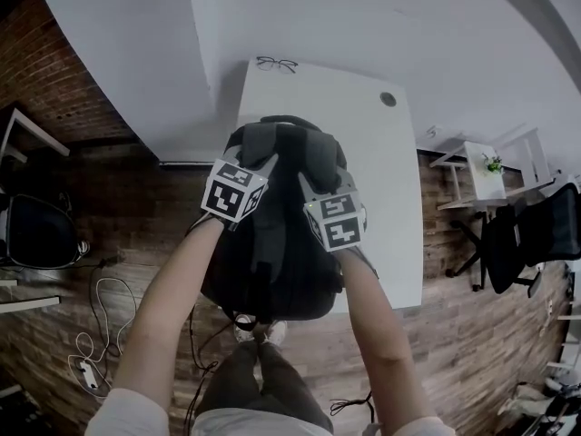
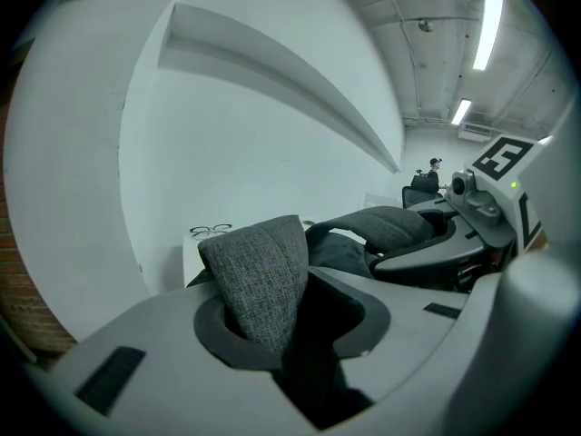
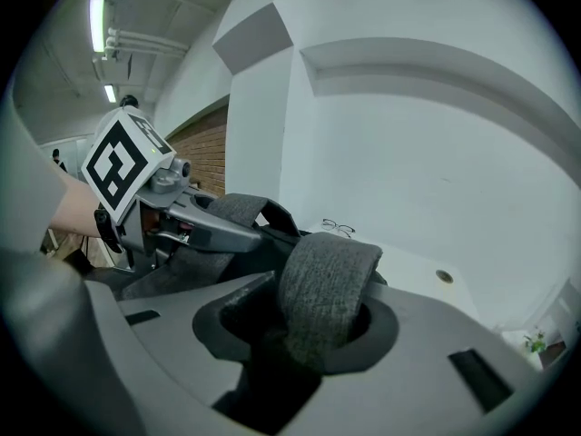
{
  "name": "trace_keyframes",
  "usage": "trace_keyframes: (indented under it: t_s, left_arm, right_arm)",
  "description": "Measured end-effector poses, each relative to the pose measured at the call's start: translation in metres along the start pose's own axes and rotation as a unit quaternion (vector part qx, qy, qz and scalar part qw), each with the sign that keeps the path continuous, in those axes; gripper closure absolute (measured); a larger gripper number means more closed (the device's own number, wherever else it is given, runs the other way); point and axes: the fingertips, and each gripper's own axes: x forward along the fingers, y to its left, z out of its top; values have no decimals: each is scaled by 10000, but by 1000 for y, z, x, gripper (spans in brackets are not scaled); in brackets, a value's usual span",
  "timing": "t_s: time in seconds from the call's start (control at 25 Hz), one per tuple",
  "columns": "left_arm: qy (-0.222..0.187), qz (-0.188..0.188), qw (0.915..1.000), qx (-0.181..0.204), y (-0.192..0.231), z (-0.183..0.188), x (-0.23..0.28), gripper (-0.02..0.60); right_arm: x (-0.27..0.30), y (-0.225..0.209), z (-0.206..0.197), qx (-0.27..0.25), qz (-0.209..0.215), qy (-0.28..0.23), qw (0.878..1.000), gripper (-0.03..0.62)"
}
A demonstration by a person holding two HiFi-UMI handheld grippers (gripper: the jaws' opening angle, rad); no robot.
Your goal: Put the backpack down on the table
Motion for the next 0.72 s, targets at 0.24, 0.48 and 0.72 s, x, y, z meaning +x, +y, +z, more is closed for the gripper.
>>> trace_keyframes:
  t_s: [0.24, 0.48, 0.72]
  left_arm:
    - [51, -43, 9999, -142, 8, -8, 12, 472]
    - [302, -139, 9988, -351, 11, -18, 27, 415]
    - [350, -247, 9971, -622, 15, -23, 30, 355]
  right_arm:
    - [19, 0, -14, -85, 21, 205, 9998, 454]
    - [31, -4, -26, -51, 75, 449, 9990, 453]
    - [37, -4, -34, 121, 233, 545, 9982, 447]
